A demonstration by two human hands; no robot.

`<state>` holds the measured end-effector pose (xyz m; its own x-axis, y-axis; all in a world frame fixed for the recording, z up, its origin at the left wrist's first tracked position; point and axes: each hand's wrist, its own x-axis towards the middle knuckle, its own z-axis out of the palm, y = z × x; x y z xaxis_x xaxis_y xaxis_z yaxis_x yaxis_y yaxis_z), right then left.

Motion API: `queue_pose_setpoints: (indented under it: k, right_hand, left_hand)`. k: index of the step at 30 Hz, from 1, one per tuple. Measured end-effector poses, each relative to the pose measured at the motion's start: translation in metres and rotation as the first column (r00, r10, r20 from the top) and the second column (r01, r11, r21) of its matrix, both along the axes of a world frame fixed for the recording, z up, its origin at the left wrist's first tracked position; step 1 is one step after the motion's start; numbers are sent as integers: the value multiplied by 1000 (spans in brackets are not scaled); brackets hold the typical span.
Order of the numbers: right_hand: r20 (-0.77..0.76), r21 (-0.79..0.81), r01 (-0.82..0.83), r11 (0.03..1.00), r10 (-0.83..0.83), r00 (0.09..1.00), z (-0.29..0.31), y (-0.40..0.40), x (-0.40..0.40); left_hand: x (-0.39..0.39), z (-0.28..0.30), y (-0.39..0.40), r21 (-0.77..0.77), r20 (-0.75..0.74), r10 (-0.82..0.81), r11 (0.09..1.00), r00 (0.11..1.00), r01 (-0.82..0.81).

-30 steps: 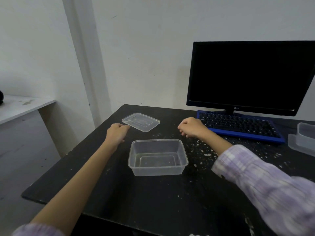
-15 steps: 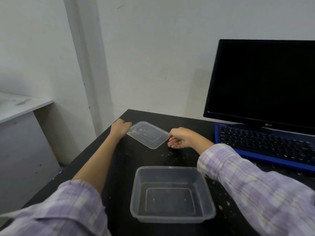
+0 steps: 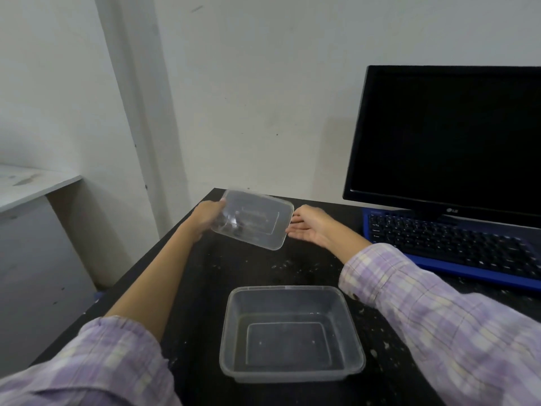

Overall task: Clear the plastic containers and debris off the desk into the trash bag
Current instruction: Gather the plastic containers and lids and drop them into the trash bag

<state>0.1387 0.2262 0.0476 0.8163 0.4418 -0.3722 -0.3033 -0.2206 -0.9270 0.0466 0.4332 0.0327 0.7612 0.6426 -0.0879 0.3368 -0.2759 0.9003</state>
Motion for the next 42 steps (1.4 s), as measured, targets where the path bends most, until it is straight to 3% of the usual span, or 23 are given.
queue_pose_setpoints:
  k: [6, 15, 30, 42]
  right_hand:
    - [113, 88, 70, 994, -80, 990, 16, -34, -12]
    - [171, 285, 197, 938, -252, 952, 27, -96, -58]
    - [62, 278, 195, 941, -220, 974, -12, -160, -153]
    - [74, 156, 287, 945, -301, 951, -39, -164, -162]
  left_hand:
    - [-29, 29, -32, -223, 250, 10, 974, 968, 47]
    - [-83, 42, -87, -494, 450, 178, 866, 875, 78]
    - [-196, -14, -164, -570, 452, 296, 821, 841, 18]
    - [-201, -30, -178, -608, 372, 340, 792, 864, -49]
